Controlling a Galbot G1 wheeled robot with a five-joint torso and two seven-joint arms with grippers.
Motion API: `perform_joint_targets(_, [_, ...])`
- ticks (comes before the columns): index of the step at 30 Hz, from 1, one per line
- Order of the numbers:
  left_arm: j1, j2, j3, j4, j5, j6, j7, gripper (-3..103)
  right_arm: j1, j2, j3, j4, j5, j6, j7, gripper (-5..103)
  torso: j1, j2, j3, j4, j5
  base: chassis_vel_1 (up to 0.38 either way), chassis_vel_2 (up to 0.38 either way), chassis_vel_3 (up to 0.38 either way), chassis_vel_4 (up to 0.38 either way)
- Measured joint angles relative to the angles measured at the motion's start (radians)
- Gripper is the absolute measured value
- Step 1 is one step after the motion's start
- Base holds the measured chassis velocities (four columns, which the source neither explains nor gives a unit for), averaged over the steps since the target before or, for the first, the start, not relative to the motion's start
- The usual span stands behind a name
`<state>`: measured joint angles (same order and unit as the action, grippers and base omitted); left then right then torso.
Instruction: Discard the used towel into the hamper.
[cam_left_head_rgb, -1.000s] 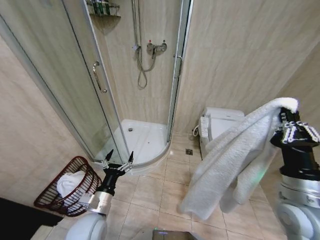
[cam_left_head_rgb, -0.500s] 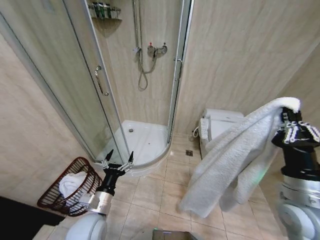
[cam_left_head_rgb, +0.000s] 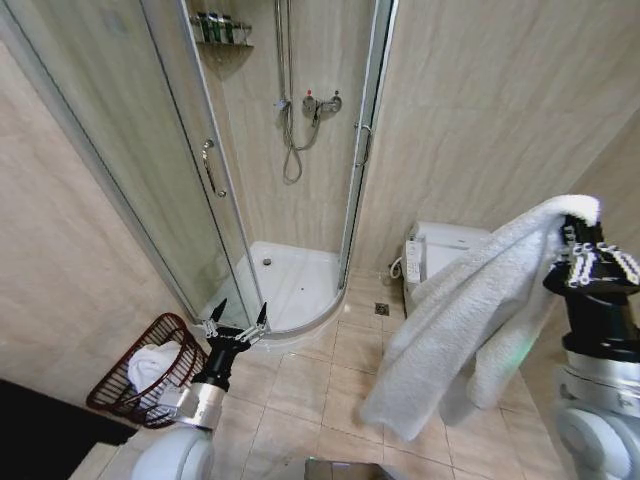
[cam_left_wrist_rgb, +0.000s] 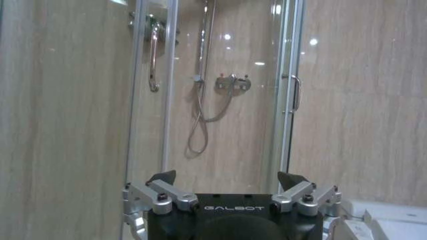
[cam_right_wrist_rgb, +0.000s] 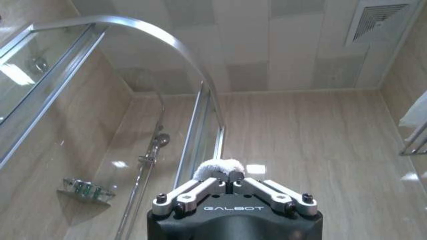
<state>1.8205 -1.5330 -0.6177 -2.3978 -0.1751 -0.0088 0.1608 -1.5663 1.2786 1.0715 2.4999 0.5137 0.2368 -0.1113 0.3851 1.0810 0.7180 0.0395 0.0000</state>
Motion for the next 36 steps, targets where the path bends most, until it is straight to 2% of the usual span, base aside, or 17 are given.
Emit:
perform_joint_targets(15, [0.000, 0.000, 0.000, 0.000, 0.000, 0.000, 0.000, 99, -0.002, 0.003, 0.010, 0.000, 0.001, 0.001, 0.001, 1, 0.028, 0.062, 0.034, 0.0000, 0.0000, 0.000, 0.000, 0.000, 0.000])
perform_joint_targets(36, [0.000, 0.000, 0.000, 0.000, 0.000, 0.000, 0.000, 99, -0.002, 0.000, 0.021, 0.000, 0.007, 0.003, 0.000, 1, 0.078, 0.172, 0.094, 0.0000, 0.0001, 0.000, 0.000, 0.000, 0.000])
